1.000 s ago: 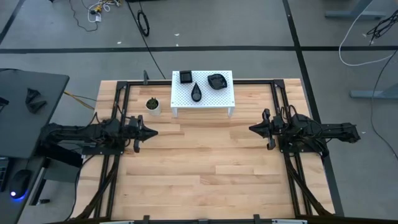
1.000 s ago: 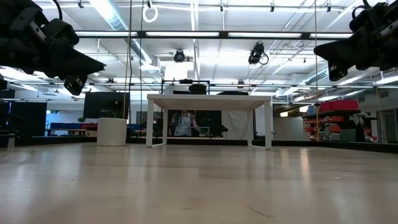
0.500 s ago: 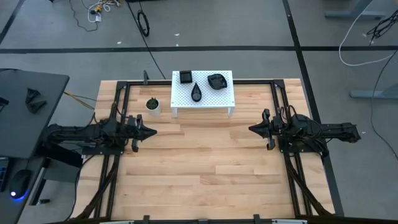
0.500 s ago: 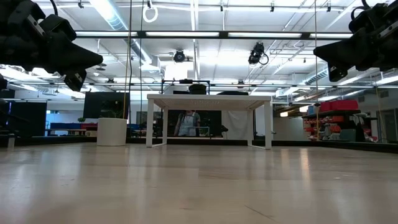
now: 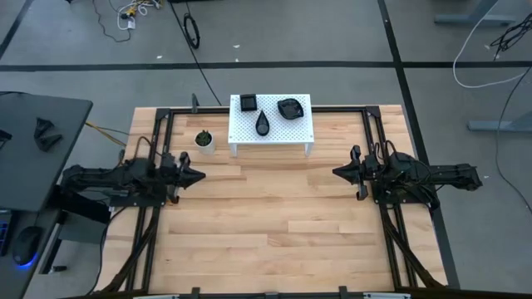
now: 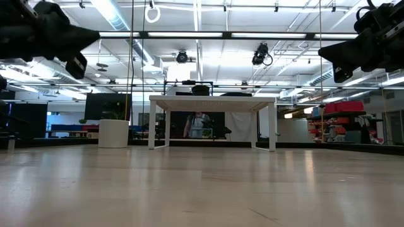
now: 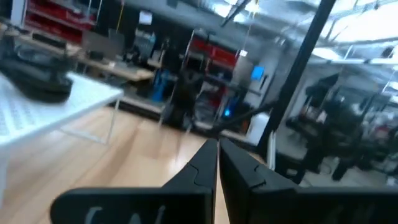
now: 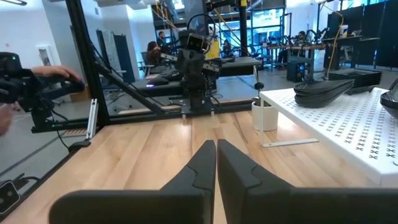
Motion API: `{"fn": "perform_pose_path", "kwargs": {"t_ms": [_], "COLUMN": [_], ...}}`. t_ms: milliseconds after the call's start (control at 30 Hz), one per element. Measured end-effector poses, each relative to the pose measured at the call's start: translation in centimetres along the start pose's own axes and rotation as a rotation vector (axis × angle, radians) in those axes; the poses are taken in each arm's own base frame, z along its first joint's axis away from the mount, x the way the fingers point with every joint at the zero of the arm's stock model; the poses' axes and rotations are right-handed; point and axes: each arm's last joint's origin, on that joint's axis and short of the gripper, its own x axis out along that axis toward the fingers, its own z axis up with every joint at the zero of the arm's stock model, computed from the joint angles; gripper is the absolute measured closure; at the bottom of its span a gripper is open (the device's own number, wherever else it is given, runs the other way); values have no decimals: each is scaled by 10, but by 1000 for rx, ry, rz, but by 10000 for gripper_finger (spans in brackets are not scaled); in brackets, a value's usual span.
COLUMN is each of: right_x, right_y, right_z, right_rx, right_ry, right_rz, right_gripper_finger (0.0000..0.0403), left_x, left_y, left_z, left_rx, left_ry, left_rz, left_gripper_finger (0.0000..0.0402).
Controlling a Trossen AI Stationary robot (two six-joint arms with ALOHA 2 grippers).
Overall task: Pick & Place Mini shaped plates
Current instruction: Return to Home Position
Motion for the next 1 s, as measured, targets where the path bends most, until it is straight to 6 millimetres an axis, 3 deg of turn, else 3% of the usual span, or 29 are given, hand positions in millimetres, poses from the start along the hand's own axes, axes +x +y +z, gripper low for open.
{"fn": "perform_pose_path", "kwargs": {"t_ms": [167, 333, 467, 733, 867, 1000], "right_x": [0, 0, 0, 0, 0, 0], "right_y": [0, 0, 0, 0, 0, 0], "right_z": [0, 0, 0, 0, 0, 0], "right_rx": [0, 0, 0, 0, 0, 0], "right_ry": [-1, -3, -3, -3, -3, -3], "right_rz": [1, 1, 1, 1, 1, 1], "right_gripper_finger": [382, 382, 382, 382, 382, 382], "left_x": [0, 0, -1, -1, -1, -1], "left_y": [-2, 6, 13, 14, 14, 14], "left_z": [5, -8, -6, -7, -7, -5], "left_rx": [-95, 175, 223, 283, 258, 110], "left_ry": [-38, 109, 93, 101, 101, 70], "left_rz": [-61, -26, 83, 92, 93, 92], "left_gripper_finger": [381, 381, 381, 381, 380, 381]}}
